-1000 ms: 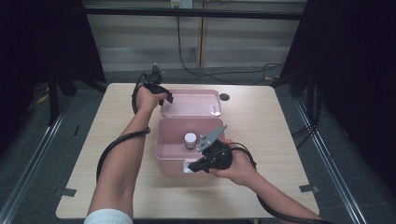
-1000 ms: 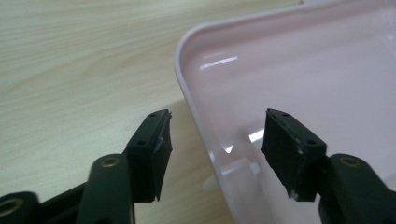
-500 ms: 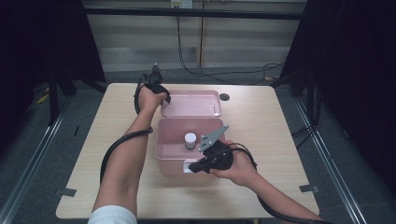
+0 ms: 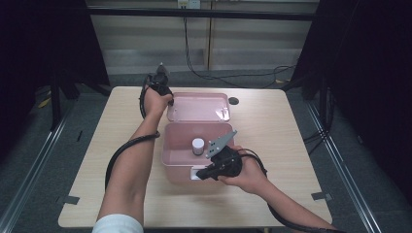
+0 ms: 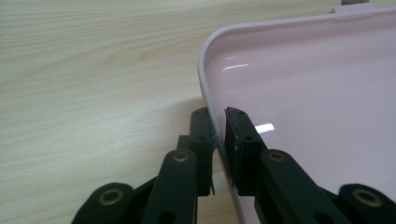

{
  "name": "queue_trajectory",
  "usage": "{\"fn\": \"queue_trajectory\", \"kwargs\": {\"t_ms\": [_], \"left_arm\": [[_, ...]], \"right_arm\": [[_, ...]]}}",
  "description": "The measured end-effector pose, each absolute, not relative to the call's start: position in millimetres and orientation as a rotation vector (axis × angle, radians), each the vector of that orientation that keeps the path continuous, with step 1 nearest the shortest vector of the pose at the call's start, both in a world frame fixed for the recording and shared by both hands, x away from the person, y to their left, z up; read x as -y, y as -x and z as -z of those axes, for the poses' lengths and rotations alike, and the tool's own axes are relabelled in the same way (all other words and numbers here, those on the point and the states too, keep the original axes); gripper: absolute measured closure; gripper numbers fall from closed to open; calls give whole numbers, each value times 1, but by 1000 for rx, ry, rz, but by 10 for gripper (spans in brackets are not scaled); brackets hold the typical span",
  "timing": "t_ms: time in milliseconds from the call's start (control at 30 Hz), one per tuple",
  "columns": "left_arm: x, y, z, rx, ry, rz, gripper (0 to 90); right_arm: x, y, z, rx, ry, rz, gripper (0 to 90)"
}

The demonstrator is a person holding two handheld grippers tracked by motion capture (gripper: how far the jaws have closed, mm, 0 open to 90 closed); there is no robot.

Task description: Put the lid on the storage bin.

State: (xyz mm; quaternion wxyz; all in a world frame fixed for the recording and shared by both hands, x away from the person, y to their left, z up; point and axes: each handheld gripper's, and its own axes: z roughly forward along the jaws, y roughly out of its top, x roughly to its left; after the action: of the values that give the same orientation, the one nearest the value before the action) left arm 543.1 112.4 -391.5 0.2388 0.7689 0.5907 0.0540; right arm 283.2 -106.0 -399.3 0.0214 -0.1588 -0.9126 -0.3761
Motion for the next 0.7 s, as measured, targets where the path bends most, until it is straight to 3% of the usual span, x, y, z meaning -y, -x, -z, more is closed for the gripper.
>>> {"fn": "queue_trajectory", "kwargs": {"t_ms": [700], "left_arm": [[-116,-529,363,-1559,-2091,-190,827]], "right_arm": [[102,-279,399,2853,473,1129,900]]}}
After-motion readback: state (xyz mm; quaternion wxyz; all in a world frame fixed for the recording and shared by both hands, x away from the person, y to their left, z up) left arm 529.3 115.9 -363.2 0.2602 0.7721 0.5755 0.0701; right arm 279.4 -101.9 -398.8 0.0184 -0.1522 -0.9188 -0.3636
